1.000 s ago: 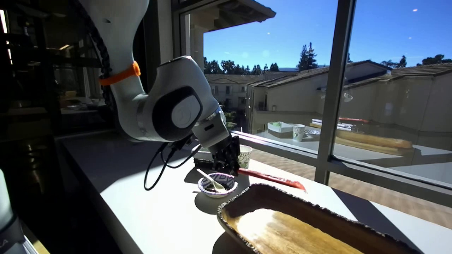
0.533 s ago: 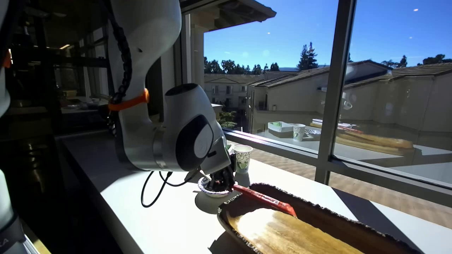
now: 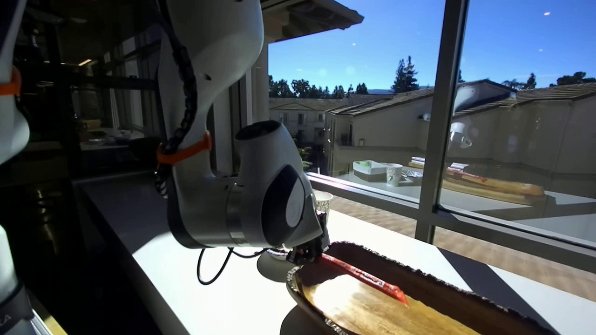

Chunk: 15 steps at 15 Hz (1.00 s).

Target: Put the orange packet in the brown bowl

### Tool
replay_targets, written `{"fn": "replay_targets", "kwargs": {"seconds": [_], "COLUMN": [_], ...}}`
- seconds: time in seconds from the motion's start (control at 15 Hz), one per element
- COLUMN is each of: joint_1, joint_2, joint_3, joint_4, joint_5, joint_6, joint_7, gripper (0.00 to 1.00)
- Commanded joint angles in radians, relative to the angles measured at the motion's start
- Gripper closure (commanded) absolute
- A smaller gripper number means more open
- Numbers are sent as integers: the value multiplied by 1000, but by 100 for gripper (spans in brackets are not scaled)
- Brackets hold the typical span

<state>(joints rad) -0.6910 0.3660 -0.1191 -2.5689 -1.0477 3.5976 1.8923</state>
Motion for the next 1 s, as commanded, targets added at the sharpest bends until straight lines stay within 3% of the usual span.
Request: {"fn": "replay_targets", "kwargs": {"seconds": [0.0,0.6,0.67,0.93], "joint_1": [-51,-115,-125,-148], "joint_2": [39,99,103,66], "joint_3": [52,139,146,165], "joint_4": [59,138,142,130], "joint_5": [-79,-194,-213,-294], "joint_6": [13,-9,-12,-44], "joint_7": [77,176,194,282], "gripper": [96,96,66,34]}}
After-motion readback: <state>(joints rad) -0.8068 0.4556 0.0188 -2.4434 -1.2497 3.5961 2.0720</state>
